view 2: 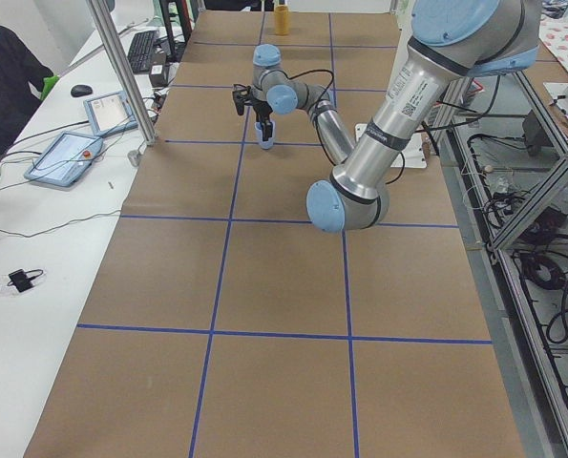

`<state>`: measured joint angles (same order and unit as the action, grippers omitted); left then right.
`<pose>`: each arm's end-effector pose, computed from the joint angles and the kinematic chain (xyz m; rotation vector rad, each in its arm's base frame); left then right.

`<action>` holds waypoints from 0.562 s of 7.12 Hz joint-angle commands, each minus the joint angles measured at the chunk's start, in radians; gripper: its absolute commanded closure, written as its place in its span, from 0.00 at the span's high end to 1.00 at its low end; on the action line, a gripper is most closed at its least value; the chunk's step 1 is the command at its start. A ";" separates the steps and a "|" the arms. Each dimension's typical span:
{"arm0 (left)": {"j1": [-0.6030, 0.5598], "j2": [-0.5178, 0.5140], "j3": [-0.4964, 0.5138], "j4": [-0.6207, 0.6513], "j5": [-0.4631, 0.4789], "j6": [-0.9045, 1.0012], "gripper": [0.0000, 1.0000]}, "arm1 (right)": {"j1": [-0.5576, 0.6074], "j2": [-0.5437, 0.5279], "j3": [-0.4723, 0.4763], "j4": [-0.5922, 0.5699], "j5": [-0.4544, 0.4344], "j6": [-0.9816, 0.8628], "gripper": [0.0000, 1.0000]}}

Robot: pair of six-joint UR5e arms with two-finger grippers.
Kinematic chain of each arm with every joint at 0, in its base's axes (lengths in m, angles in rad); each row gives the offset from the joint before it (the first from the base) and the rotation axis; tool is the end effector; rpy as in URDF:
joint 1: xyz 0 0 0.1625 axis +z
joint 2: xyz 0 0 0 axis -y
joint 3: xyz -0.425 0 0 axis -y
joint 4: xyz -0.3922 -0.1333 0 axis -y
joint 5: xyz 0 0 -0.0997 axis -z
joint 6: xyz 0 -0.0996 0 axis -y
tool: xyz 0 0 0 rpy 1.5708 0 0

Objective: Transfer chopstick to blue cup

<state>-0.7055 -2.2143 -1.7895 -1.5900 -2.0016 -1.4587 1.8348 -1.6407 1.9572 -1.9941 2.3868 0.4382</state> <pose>0.4304 -0.4871 0.1853 -0.0245 0.9599 -0.3577 0.1721 -0.4040 0.5429 -0.1752 -0.8214 0.7051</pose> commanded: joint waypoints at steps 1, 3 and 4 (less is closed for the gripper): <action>-0.024 0.056 -0.080 0.001 -0.003 0.032 0.98 | -0.119 0.155 0.002 -0.005 0.006 0.159 0.00; -0.125 0.105 -0.094 0.008 -0.022 0.175 0.98 | -0.257 0.311 0.000 -0.006 0.035 0.340 0.00; -0.194 0.151 -0.094 0.009 -0.067 0.280 0.98 | -0.308 0.397 0.000 -0.027 0.079 0.435 0.00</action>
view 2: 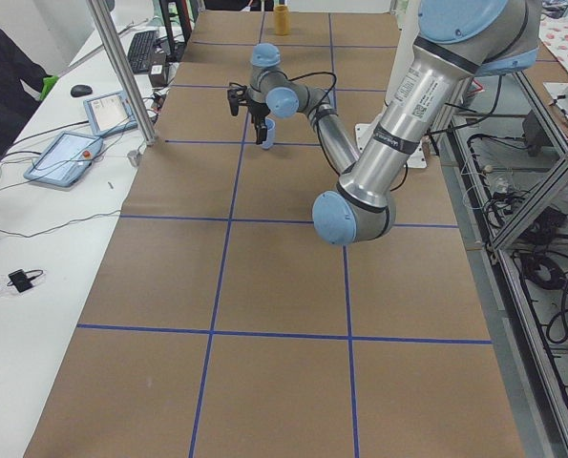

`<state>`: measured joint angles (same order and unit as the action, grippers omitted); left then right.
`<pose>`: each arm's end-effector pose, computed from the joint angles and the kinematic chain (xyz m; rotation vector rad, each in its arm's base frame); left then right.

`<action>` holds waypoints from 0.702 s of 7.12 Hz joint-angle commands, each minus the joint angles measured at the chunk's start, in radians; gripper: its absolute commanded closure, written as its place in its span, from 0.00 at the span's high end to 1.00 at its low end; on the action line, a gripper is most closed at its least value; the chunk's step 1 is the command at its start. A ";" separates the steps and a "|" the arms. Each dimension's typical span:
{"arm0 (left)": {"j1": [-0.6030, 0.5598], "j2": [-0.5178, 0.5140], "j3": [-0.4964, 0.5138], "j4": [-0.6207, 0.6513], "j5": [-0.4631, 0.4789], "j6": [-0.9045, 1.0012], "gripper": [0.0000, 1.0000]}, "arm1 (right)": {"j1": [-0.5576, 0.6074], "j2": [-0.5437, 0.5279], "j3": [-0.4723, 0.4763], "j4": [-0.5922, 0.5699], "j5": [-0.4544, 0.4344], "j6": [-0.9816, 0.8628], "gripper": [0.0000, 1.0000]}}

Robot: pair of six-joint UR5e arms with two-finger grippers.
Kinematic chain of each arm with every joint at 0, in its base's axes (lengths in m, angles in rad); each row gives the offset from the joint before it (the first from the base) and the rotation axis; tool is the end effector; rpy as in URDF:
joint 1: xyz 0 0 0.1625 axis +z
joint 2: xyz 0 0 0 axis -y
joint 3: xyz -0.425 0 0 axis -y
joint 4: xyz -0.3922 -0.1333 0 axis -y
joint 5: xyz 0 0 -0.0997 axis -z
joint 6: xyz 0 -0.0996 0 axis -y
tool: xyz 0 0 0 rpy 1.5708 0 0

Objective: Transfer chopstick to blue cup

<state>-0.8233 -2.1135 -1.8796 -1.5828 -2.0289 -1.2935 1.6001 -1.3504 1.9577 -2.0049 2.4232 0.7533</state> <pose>0.3496 -0.5085 0.2137 0.0779 0.9496 -0.3066 0.0737 -0.5226 0.4008 -0.1520 -0.8694 0.6586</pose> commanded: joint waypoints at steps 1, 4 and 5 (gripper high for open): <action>-0.147 0.091 -0.001 0.000 -0.089 0.217 0.98 | -0.136 0.191 0.001 -0.037 0.095 0.230 0.00; -0.240 0.144 0.010 -0.012 -0.114 0.338 0.98 | -0.320 0.423 0.006 -0.032 0.131 0.521 0.00; -0.249 0.162 0.008 -0.013 -0.140 0.358 0.98 | -0.380 0.482 0.016 -0.032 0.132 0.540 0.00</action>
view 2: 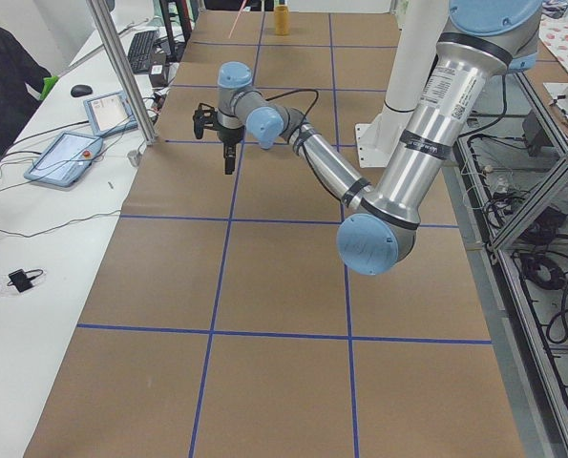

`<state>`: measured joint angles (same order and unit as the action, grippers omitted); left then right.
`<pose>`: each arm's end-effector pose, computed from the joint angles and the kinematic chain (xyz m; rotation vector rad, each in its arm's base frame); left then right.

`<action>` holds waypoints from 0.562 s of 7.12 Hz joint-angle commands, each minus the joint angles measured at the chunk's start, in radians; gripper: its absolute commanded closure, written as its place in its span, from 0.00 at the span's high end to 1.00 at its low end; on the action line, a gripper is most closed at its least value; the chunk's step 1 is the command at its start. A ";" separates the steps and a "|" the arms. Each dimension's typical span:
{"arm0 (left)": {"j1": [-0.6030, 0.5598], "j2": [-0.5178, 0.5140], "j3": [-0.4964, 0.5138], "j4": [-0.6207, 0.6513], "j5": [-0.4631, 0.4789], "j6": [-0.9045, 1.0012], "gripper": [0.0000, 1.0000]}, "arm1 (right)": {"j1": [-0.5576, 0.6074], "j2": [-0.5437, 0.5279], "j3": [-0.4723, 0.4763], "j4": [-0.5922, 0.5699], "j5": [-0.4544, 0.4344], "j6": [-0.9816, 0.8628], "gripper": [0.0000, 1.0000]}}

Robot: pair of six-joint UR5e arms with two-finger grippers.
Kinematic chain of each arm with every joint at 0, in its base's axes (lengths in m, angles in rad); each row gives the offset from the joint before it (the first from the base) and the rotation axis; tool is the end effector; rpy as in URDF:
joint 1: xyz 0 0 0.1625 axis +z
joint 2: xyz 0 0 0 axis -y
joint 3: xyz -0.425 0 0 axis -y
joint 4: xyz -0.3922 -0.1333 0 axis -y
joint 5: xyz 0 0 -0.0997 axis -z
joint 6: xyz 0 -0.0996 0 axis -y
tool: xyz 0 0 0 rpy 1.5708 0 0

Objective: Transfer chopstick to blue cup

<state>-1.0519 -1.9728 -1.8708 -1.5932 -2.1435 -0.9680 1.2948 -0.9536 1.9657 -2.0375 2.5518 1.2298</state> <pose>0.2266 -0.5568 0.2970 0.1480 0.8795 -0.2117 -0.1061 -0.5601 0.1722 -0.2921 -1.0535 0.5918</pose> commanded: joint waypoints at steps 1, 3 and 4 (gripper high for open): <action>-0.029 0.025 0.001 -0.002 -0.026 0.040 0.98 | -0.153 0.128 0.016 0.002 -0.004 0.127 0.00; -0.040 0.052 0.007 -0.008 -0.027 0.052 0.98 | -0.335 0.226 0.001 0.007 -0.049 0.241 0.00; -0.052 0.074 0.015 -0.019 -0.026 0.105 0.98 | -0.418 0.249 -0.014 0.041 -0.112 0.243 0.00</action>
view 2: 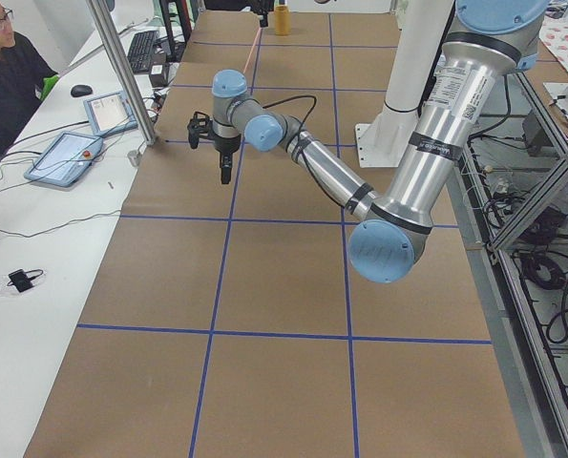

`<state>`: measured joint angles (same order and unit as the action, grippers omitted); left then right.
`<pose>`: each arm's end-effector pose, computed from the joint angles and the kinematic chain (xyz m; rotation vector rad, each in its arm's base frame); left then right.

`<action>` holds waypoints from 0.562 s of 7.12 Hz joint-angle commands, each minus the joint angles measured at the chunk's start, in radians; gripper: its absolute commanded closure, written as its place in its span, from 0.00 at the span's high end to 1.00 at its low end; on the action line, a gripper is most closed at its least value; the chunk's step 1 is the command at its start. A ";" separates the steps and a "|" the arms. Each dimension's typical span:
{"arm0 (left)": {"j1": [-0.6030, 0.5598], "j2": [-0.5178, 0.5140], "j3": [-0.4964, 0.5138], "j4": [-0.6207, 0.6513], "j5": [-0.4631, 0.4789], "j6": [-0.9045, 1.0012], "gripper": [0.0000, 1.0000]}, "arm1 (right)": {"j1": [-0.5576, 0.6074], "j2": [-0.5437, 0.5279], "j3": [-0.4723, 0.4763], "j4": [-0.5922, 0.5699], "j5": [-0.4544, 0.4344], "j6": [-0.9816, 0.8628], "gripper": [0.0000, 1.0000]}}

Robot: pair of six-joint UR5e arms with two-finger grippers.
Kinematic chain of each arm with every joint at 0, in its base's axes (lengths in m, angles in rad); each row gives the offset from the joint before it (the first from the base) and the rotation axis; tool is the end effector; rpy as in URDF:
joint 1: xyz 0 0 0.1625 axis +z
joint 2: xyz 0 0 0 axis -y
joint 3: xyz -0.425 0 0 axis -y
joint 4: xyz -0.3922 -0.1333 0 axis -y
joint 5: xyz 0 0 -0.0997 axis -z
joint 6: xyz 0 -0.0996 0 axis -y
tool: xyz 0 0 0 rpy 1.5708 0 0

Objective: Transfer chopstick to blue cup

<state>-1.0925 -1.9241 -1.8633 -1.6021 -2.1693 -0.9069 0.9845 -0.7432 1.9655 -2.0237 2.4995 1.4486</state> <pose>0.2028 -0.5589 0.3269 0.1379 0.8618 -0.1986 -0.2652 -0.4961 0.0549 -0.3761 -1.0712 0.4119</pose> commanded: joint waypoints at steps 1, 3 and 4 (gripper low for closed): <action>-0.020 0.033 0.016 -0.012 -0.001 0.055 0.98 | -0.157 0.042 -0.048 0.142 -0.094 0.053 0.00; -0.021 0.033 0.026 -0.013 -0.001 0.056 0.98 | -0.225 0.054 -0.091 0.235 -0.154 0.116 0.00; -0.021 0.033 0.027 -0.013 -0.001 0.056 0.98 | -0.233 0.070 -0.126 0.237 -0.169 0.110 0.00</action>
<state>-1.1128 -1.8921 -1.8398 -1.6145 -2.1705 -0.8524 0.7738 -0.6880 1.8749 -1.8047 2.3555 1.5543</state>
